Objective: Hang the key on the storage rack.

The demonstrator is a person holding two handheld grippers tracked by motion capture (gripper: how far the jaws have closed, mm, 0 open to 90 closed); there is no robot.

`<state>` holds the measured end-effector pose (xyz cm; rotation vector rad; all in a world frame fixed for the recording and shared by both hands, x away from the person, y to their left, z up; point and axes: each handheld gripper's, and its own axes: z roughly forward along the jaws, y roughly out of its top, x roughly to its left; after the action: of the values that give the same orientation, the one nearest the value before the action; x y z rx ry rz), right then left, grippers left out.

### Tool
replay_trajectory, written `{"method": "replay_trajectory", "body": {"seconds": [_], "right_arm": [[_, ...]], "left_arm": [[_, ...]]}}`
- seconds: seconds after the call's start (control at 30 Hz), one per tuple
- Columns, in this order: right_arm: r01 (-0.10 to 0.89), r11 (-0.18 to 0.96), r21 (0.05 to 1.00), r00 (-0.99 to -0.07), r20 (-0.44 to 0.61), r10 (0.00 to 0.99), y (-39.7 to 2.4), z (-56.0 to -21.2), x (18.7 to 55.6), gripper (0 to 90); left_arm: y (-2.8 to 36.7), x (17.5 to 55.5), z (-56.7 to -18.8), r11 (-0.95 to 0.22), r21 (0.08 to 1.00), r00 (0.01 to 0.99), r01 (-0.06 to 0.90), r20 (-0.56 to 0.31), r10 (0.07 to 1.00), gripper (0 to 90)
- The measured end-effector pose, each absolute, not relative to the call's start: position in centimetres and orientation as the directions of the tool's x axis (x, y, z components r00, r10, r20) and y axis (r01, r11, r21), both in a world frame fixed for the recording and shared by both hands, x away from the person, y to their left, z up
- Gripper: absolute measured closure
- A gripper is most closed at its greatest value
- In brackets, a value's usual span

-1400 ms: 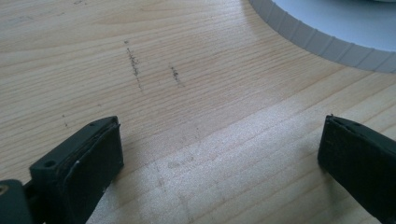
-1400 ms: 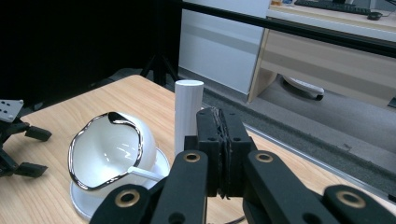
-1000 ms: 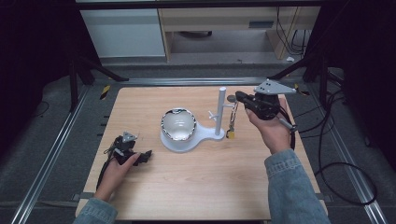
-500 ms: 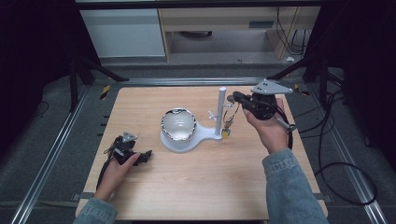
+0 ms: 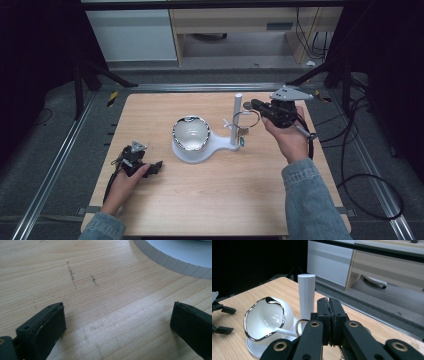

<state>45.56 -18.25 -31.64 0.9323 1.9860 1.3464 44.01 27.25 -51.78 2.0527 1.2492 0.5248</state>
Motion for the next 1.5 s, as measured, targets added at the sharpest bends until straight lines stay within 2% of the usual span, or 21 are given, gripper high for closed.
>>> {"method": "replay_trajectory", "body": {"seconds": [0.97, 1.3, 1.5], "right_arm": [[0.348, 0.212, 0.913, -0.577, 0.031, 0.816, -20.0, -35.9, 46.7, 86.5], [0.358, 0.217, 0.908, -0.556, 0.021, 0.831, -20.5, -36.4, 46.6, 68.9], [0.354, 0.223, 0.908, -0.528, -0.002, 0.849, -20.8, -36.5, 46.5, 47.1]], "left_arm": [[27.3, 44.0, -51.8, -0.318, 0.719, 0.461, 0.618, -0.004, 0.887, 0.0], [27.3, 44.0, -51.8, -0.318, 0.719, 0.461, 0.618, -0.004, 0.887, 0.0], [27.3, 44.0, -51.8, -0.321, 0.719, 0.462, 0.617, -0.002, 0.887, 0.0]]}}
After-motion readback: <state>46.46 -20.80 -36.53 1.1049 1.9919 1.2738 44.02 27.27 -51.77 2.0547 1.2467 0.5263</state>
